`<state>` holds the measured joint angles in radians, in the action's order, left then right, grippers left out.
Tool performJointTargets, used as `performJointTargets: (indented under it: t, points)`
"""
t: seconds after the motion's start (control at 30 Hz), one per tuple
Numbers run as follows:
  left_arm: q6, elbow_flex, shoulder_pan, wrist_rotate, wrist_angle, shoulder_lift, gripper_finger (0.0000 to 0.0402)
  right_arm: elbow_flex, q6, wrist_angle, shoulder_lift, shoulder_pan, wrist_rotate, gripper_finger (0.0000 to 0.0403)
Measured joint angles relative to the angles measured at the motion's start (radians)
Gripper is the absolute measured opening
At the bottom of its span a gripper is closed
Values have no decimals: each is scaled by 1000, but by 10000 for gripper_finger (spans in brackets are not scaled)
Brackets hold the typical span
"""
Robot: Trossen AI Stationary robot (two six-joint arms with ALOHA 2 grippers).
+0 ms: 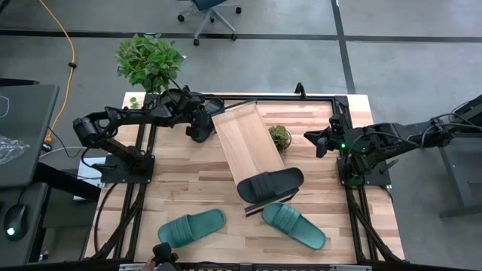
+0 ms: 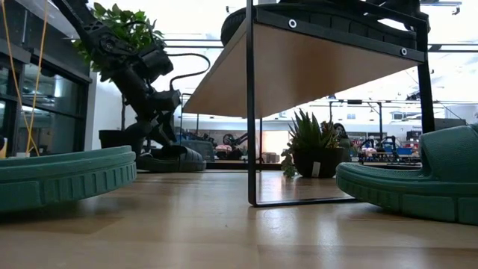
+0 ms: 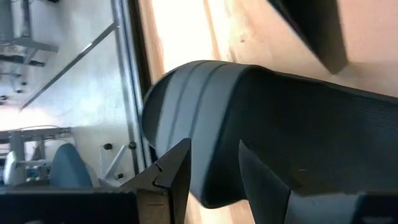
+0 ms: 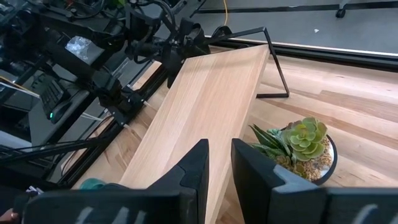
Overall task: Pick and place slides into the shelf
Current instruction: Put the black slipper on the shelf
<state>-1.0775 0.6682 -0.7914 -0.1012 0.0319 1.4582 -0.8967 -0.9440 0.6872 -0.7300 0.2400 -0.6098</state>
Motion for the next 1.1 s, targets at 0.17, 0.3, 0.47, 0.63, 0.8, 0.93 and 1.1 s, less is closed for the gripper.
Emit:
performJointTargets:
  t: [0.17,0.3,0.47,0.63,0.8,0.93,1.1]
  points:
    - [-1,0,-1,-34,-39,0,122,0,-1,0,0,0,0,60]
    - [-1,0,-1,-20,-34,0,122,0,0,0,0,0,-8,60]
    - [-16,0,-1,-19,-30,0,122,0,1,0,0,0,-22,60]
    - [-18,0,-1,-13,-36,12,122,0,1,0,0,0,-23,60]
    - [-17,0,0,-18,-37,48,122,0,1,-1,0,0,-22,60]
    - [-17,0,0,-39,-59,51,122,0,-1,-2,0,0,-21,60]
    - [-18,0,0,-47,-85,51,122,0,-2,-3,0,0,-22,60]
